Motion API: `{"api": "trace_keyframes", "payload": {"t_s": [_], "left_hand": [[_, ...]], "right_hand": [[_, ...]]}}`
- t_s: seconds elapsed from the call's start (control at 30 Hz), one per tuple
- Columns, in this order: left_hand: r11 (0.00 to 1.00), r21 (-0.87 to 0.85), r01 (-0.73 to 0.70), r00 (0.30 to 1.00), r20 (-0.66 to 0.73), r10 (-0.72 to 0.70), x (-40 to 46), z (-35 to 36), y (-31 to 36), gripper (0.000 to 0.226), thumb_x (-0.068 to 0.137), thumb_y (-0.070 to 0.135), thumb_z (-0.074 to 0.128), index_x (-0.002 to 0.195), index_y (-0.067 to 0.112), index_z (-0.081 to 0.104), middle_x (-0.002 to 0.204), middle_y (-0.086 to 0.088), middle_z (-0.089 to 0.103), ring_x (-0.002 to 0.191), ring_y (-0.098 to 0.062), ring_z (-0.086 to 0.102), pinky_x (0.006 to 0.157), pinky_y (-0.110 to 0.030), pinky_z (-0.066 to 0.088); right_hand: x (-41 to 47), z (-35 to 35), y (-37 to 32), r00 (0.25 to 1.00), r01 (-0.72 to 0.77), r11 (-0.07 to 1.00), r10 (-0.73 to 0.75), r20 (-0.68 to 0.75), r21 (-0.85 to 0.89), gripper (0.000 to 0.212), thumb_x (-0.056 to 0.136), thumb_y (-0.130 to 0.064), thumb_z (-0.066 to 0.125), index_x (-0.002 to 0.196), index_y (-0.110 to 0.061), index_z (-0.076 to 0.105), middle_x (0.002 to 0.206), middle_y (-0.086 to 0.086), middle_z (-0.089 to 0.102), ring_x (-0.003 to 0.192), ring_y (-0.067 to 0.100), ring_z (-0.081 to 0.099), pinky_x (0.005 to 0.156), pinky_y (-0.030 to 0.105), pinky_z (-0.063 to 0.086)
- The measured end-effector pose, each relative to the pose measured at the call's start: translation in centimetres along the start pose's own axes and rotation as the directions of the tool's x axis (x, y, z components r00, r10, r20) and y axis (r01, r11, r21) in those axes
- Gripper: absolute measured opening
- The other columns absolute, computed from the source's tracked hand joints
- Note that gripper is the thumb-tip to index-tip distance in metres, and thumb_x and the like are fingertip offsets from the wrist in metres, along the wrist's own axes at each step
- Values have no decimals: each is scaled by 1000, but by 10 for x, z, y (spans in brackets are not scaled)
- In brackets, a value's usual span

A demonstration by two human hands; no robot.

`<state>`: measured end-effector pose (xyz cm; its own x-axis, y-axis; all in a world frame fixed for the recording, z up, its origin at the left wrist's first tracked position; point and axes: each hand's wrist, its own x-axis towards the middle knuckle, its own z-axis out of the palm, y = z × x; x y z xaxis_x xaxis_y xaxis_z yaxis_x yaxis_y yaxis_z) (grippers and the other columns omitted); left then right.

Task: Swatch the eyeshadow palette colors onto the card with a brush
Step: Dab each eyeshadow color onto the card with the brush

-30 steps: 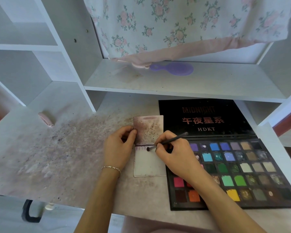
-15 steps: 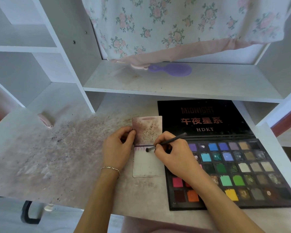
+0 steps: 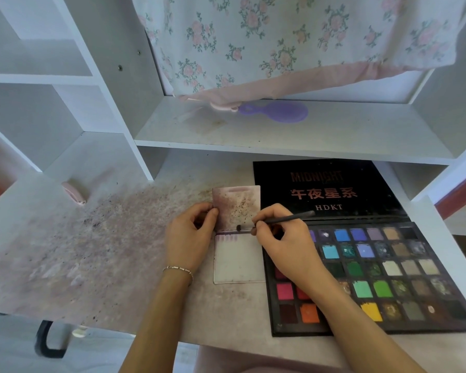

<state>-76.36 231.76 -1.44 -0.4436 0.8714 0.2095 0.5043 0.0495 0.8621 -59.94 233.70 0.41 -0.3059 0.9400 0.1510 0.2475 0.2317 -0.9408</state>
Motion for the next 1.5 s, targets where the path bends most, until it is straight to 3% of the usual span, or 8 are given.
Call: {"api": "trace_keyframes", "payload": {"t_s": [0.17,0.33,0.5,0.77,0.87,1.17,1.33,1.5], "left_hand": [[1000,-1,-1,1000,-7,1,0,0,0,17,84,14,60,79,30,62,70,17,62,68,-3,59,64,-12,46],[999,41,15,1000,4,-15,0,-1,2,12,85,16,59,91,20,68,78,12,64,73,-2,59,69,-17,46],[996,79,28,1000,-3,-28,-1,0,5,15,86,17,58,97,16,68,80,11,63,72,-1,56,68,-14,43],[993,114,25,1000,8,-26,0,0,3,16,87,18,57,98,16,68,82,7,64,70,-4,55,64,-13,40],[994,106,25,1000,6,-25,0,0,3,14,86,16,57,95,14,68,82,3,64,72,-10,57,69,-21,43],[991,124,39,999,-19,-37,1,2,4,19,88,17,55,102,12,67,87,5,62,79,-14,57,73,-24,41],[991,125,51,999,-23,-49,1,2,5,19,88,17,55,102,13,67,87,4,63,80,-15,57,77,-27,42],[990,138,38,999,-27,-35,0,1,6,19,88,16,55,102,13,67,86,7,61,75,-9,55,68,-21,39]], "right_hand": [[-4,-8,-3,999,16,995,-12,-45,94,23,85,-8,53,82,-30,61,74,-1,66,75,16,64,68,27,54],[-19,-30,1,994,4,995,6,-108,97,26,87,-5,52,84,-29,63,79,-11,67,69,19,60,58,21,48],[-39,-59,6,971,14,997,5,-237,77,30,87,1,51,83,-27,60,74,-9,63,66,2,59,56,9,46],[-70,-115,25,861,-77,994,26,-508,-79,30,90,-3,47,86,-32,53,89,-13,59,86,-13,58,53,4,46],[-74,-131,34,822,-154,982,64,-566,-113,21,91,-10,48,89,-31,52,92,-4,60,87,-4,59,54,8,47],[-72,-130,32,819,-173,983,109,-563,-61,21,91,-7,47,88,-26,56,85,-13,61,78,-16,57,52,4,44],[-66,-123,26,828,-175,968,45,-559,-181,23,90,-10,49,84,-31,53,94,3,60,88,7,59,58,12,48],[-52,-116,22,882,-178,980,121,-455,-84,26,90,-9,49,79,-32,49,78,-10,61,74,0,62,49,11,48]]}}
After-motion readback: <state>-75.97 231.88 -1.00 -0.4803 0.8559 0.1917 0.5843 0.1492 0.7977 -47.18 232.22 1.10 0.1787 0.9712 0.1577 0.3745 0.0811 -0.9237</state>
